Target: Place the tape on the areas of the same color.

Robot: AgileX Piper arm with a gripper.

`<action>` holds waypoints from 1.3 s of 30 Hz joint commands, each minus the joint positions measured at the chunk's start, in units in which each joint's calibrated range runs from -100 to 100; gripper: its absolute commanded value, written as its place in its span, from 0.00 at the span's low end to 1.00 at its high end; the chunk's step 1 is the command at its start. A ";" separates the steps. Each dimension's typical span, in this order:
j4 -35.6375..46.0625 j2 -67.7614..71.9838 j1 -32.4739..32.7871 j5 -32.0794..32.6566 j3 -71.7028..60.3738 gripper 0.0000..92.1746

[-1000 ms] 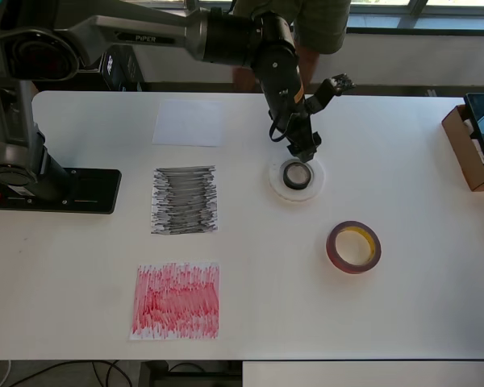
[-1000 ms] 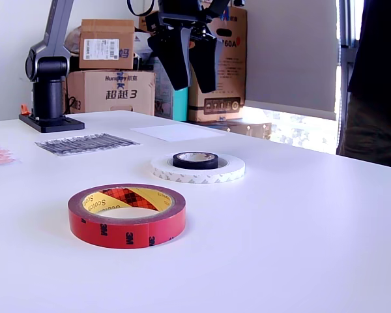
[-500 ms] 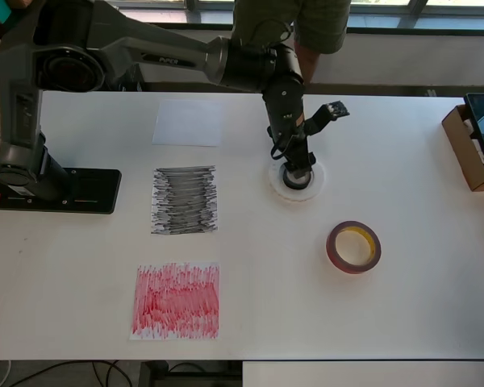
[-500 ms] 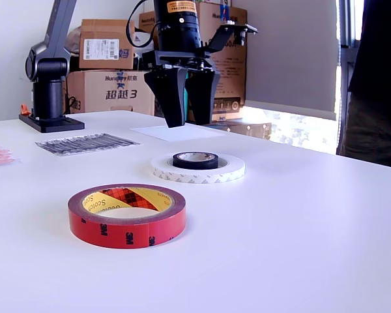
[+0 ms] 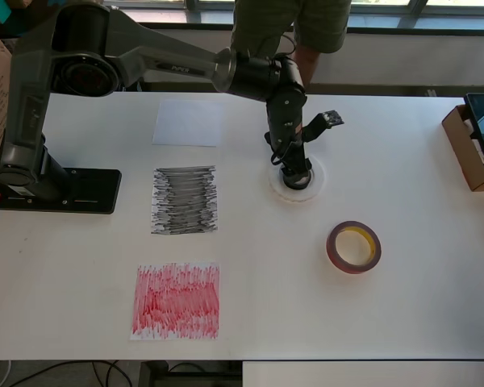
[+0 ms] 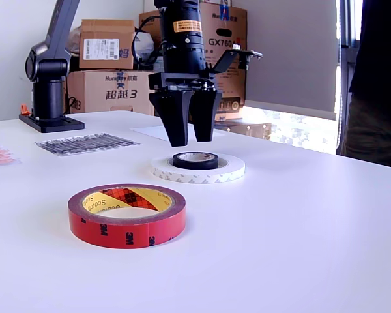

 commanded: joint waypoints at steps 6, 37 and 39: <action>0.24 -0.52 1.02 -0.89 -1.50 0.90; 0.24 4.25 -0.88 -0.65 -5.59 0.90; 0.24 5.00 -0.88 -0.81 -5.77 0.90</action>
